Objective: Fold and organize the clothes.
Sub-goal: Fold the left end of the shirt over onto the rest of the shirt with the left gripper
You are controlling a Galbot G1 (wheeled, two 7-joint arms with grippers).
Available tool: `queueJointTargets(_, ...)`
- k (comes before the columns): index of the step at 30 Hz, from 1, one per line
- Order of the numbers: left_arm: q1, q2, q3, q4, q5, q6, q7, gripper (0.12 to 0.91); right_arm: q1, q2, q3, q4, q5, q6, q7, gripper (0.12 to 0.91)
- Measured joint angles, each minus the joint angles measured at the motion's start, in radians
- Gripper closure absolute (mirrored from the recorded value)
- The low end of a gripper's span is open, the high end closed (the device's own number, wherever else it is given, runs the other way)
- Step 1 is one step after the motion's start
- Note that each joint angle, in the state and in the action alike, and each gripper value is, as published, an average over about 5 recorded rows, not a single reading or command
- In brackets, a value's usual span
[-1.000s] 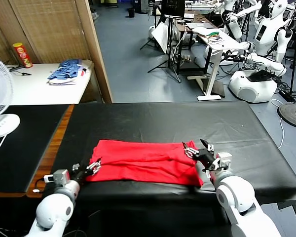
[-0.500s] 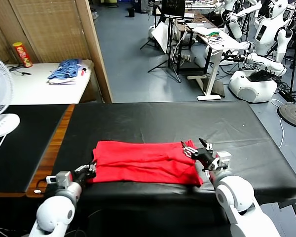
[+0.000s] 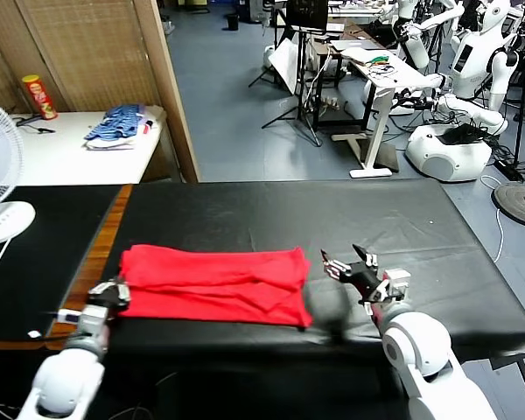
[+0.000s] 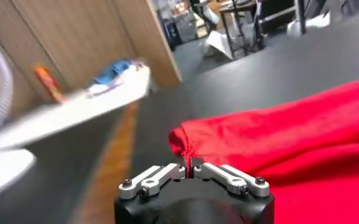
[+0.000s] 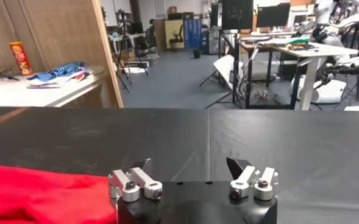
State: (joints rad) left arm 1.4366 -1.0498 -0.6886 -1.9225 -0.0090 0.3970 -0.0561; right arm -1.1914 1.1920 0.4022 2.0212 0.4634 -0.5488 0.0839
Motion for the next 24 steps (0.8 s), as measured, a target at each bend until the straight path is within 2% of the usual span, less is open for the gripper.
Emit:
queueJointTargets(2,0.012,0.016,-0.009,-0.018,-0.015,0.020,-0.012,0.880,-0.005,0.005,0.000,0.000,-0.004,0.001,0.000,0.227)
queueJointTargets(5,0.020,0.015,0.006,-0.068,-0.089,0.070,-0.045,0.880,-0.015,0.012,0.001,0.002,-0.018,0.002,0.000,0.227)
queueJointTargets(8,0.009,-0.016,0.053,-0.134,-0.199,0.129,-0.085,0.880,-0.029,0.015,0.008,0.006,-0.034,0.003,0.000,0.227)
queueJointTargets(11,-0.013,-0.072,0.124,-0.183,-0.315,0.170,-0.113,0.880,-0.043,0.016,0.018,0.010,-0.051,0.005,0.000,0.227)
queueJointTargets(19,-0.080,-0.224,0.318,-0.219,-0.517,0.215,-0.138,0.880,-0.068,0.015,0.044,0.024,-0.076,0.003,0.003,0.227)
queueJointTargets(24,-0.118,-0.280,0.374,-0.211,-0.558,0.214,-0.142,0.880,-0.070,0.024,0.040,0.024,-0.086,0.002,0.003,0.227)
